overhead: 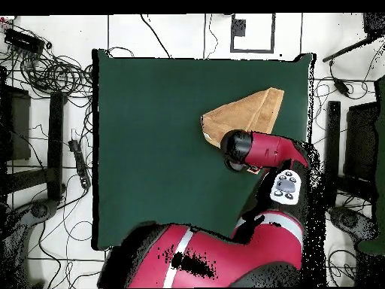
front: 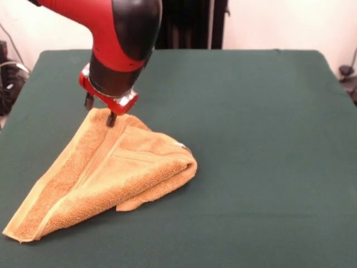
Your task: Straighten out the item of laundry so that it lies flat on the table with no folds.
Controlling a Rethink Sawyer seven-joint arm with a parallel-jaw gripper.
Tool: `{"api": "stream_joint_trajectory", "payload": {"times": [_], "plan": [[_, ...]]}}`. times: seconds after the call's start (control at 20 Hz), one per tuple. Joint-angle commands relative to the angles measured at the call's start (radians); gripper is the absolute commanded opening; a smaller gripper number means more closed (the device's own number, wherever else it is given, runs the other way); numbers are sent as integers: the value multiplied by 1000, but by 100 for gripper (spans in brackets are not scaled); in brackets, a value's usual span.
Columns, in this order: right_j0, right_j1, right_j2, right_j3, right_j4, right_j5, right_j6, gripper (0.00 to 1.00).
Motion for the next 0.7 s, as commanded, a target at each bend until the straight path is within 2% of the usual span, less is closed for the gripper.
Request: {"api": "stream_joint_trajectory", "payload": {"times": [0.05, 0.4, 0.7], "plan": [[-251, -184, 348, 269, -115, -355, -314, 100], [-271, -181, 392, 250, -172, -230, -224, 100], [-309, -174, 446, 251, -220, -218, -194, 100]]}}
